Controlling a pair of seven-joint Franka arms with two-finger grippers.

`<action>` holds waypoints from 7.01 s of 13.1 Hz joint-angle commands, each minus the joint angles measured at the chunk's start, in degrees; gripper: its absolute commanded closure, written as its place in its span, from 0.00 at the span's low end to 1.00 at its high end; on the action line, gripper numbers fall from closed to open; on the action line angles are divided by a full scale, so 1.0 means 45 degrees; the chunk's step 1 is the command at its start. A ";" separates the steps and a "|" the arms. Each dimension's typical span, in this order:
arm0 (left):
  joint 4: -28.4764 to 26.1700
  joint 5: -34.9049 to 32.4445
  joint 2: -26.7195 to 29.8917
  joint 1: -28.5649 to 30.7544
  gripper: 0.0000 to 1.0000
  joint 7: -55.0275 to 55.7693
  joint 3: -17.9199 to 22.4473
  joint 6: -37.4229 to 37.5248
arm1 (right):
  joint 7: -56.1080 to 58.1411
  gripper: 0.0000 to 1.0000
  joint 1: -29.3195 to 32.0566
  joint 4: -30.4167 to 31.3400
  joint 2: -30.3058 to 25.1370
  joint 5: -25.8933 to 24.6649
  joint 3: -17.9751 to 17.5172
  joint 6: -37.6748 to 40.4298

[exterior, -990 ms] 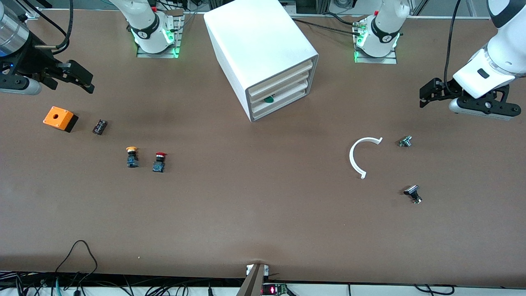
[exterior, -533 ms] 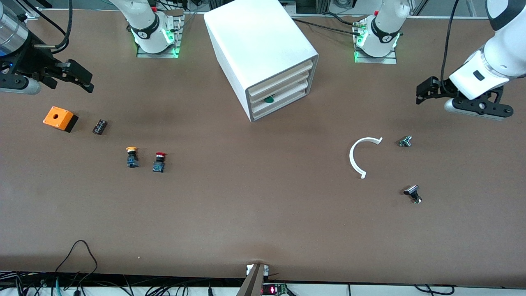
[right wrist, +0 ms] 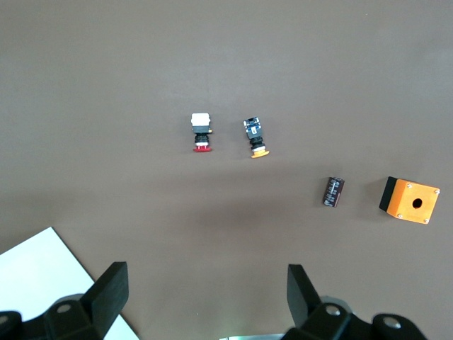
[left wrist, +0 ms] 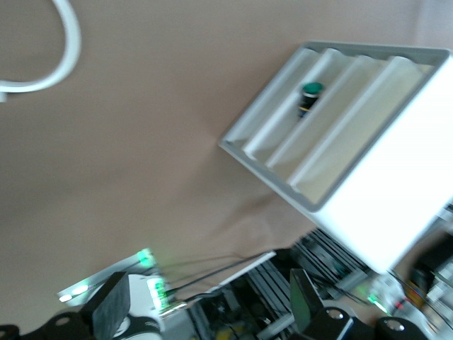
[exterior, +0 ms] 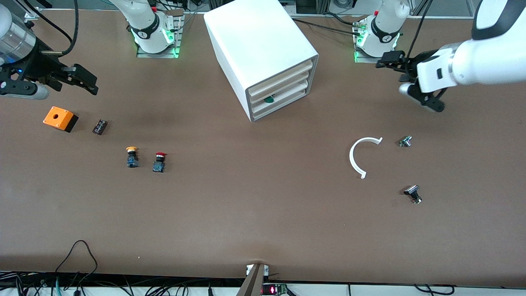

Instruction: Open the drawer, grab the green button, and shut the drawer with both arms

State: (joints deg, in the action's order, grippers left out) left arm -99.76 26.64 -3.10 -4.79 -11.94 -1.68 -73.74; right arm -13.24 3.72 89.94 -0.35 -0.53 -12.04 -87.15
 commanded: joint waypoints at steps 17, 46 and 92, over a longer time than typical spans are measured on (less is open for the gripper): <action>-0.3106 1.1209 -0.7571 -0.2022 0.10 -1.2812 0.0022 -0.4355 | -0.4199 0.01 -0.2640 -0.0084 0.2870 0.0019 -0.0390 -0.2095; -0.3559 1.1370 -0.8276 -0.1925 1.00 -1.2720 -0.0430 -0.5234 | -0.9321 0.01 -0.6820 -0.5963 0.8104 -0.0059 -0.0293 -0.3480; 0.9239 -0.5256 -0.7963 -0.0694 0.00 0.1793 -0.0018 -0.2030 | -1.4596 1.00 -1.2799 -0.6564 1.1211 -0.2012 0.2520 -0.7667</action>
State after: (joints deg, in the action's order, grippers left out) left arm -59.24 4.91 -38.58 -7.55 -3.62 -1.62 -82.85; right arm -79.48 -53.95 62.88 51.40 -8.93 -1.06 -124.11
